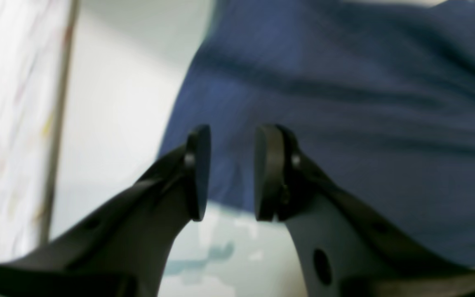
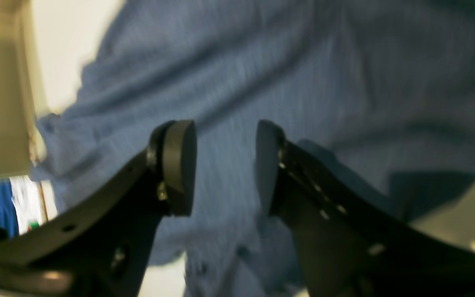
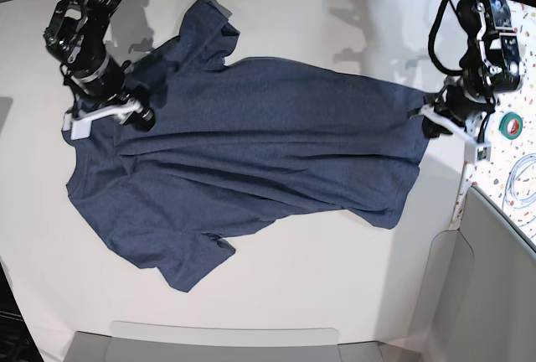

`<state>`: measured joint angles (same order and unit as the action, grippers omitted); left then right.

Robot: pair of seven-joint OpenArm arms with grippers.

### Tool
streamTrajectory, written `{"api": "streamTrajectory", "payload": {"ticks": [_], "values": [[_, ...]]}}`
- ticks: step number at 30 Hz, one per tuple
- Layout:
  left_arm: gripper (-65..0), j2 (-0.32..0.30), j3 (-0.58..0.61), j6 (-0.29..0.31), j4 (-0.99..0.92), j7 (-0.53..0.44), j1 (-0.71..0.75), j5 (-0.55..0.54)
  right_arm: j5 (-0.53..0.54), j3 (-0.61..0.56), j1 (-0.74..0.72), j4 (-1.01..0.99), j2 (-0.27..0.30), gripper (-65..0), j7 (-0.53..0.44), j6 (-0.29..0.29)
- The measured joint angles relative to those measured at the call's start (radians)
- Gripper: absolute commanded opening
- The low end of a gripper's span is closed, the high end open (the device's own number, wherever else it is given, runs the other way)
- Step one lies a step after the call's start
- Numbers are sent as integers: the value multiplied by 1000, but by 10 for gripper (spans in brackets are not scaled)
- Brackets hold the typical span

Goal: Layout the t-shirt on the table in an organized manner, then fold the t-shirt properly
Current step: 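Grasp the shirt edges with both grippers and stretch them apart, then drag the shirt shoulder with the right gripper away from the left gripper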

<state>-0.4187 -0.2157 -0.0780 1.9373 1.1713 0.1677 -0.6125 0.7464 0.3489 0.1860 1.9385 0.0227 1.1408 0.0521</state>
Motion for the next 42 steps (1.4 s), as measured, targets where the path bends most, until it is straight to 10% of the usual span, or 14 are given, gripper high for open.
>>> {"api": "streamTrajectory", "payload": {"ticks": [10, 17, 28, 42], "values": [[-499, -3, -14, 2, 1, -81, 159, -2, 11, -246, 137, 96, 37, -406, 5, -2], [-499, -3, -14, 2, 1, -95, 178, -4, -172, -241, 181, 95, 40, -406, -116, 9], [-499, 0, -13, 2, 1, -92, 195, -2, -203, -239, 95, 92, -4, -406, -225, 408], [-499, 0, -13, 3, 1, -96, 192, -4, -270, -237, 52, 47, -27, -406, -222, 630]]}}
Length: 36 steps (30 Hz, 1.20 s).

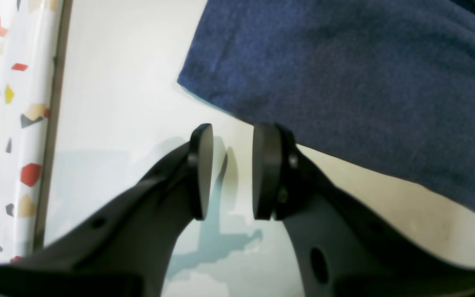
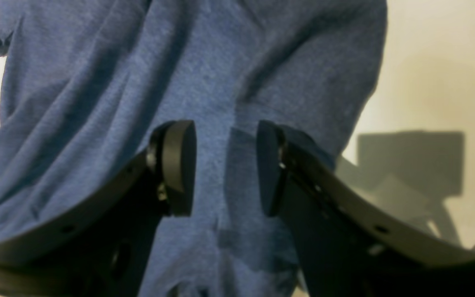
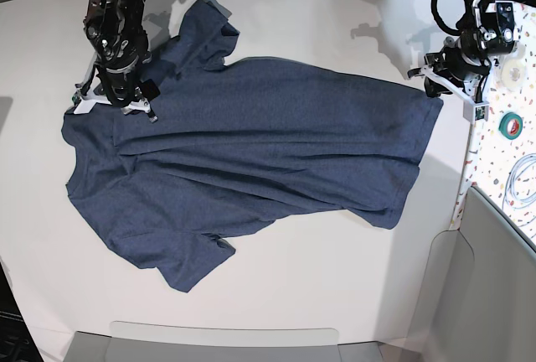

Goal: Layout the t-shirt on the table in an organized manner, then fold the t-shirt properly
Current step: 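Drag the shirt shoulder with the right gripper away from the left gripper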

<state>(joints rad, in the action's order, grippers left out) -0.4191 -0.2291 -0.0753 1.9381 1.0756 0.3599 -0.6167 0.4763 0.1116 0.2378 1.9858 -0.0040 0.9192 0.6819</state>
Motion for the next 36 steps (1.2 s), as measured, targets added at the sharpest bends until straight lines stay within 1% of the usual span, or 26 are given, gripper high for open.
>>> {"api": "streamTrajectory", "payload": {"ticks": [2, 7, 11, 22, 28, 33, 35, 36], "values": [[-499, 0, 0, 0, 0, 0, 0, 0, 2, 5, -5, -26, 0, -406, 4, 6], [-499, 1, 0, 0, 0, 0, 0, 0, -5, 71, -26, -74, -5, -406, -4, 11], [-499, 13, 1, 0, 0, 1, 0, 0, -2, 73, -42, -84, -5, -406, -1, 11], [-499, 11, 1, 0, 0, -2, 0, 0, 1, 74, -80, -84, -5, -406, 0, 10], [-499, 11, 1, 0, 0, 1, 1, 0, 1, 73, -102, -150, -5, -406, -5, 10], [-499, 11, 1, -1, 0, 1, 0, 0, 0, 74, -105, -167, -2, -406, -16, 3], [-499, 11, 1, 0, 0, 1, 0, 0, 0, 73, -105, -167, -2, -409, -19, 3], [-499, 11, 1, 0, 0, 1, 0, 0, 0, 73, -104, -167, -1, -422, -19, 3]]}}
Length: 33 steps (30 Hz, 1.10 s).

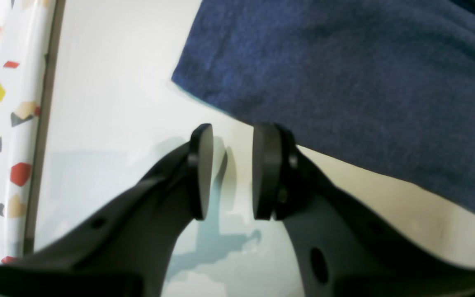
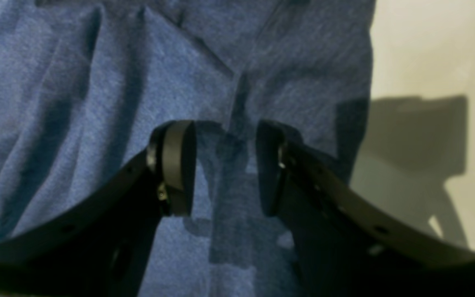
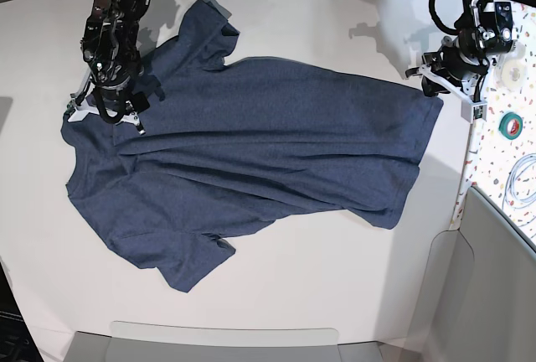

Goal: Layout the t-shirt on the table in an organized manner, then fold the t-shirt properly
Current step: 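Drag the shirt shoulder with the right gripper away from the left gripper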

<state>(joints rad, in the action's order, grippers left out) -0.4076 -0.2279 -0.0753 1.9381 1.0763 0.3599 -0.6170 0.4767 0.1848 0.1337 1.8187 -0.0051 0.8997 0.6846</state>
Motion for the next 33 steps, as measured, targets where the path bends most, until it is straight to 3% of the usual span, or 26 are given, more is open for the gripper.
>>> {"api": "streamTrajectory", "payload": {"ticks": [6, 13, 24, 29, 33], "values": [[-499, 0, 0, 0, 0, 0, -1, 0, -6, 0, 7, -3, 2, -650, 1, 2], [-499, 0, 0, 0, 0, 0, -3, 0, -7, 1, 2, 3, 2, -650, 45, 1], [-499, 0, 0, 0, 0, 0, -5, 0, 0, -6, 112, 213, 1, -650, 69, 4], [-499, 0, 0, 0, 0, 0, -5, 0, 108, 1, 199, 212, 8, -650, 63, 2], [-499, 0, 0, 0, 0, 0, -4, 1, 196, 0, 272, 214, 64, -650, 60, -3]]}}
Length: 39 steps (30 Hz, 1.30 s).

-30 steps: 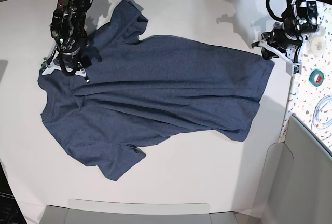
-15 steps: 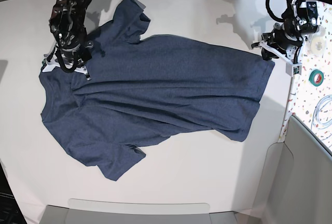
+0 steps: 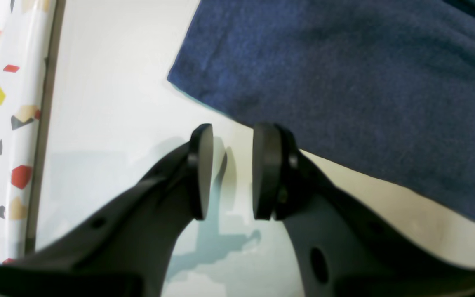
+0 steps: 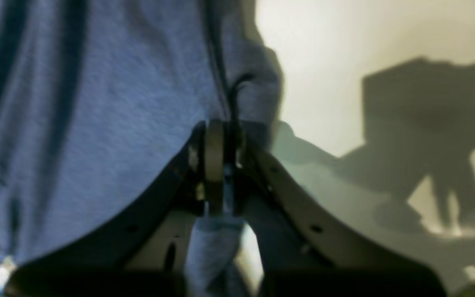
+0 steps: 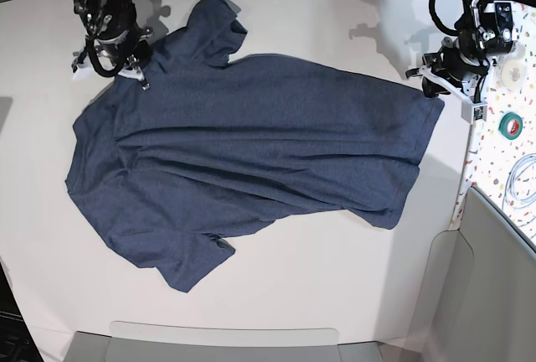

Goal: Layout the t-shirt on the table in an organized manner, then fold the t-shirt properly
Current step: 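Drag the shirt shoulder with the right gripper away from the left gripper, then hold the shirt corners with both grippers and pull them taut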

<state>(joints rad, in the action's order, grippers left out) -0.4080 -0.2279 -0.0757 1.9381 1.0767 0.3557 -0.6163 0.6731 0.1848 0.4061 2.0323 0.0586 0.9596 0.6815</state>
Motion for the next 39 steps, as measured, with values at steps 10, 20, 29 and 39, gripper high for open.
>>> {"api": "streamTrajectory", "payload": {"ticks": [10, 20, 29, 39], "values": [[-499, 0, 1, 0, 0, 0, 1, -1, 31, 162, 141, 7, 101, -650, 7, -7], [-499, 0, 1, 0, 0, 0, -1, 0, 22, 269, 133, 1, 101, -650, 9, 2], [-499, 0, 1, 0, 0, 0, -1, 0, 18, 274, 145, -1, 153, -650, 6, 0], [-499, 3, 64, 1, 0, 4, -1, -8, 27, 272, 148, -2, 136, -490, 81, -1]]}}
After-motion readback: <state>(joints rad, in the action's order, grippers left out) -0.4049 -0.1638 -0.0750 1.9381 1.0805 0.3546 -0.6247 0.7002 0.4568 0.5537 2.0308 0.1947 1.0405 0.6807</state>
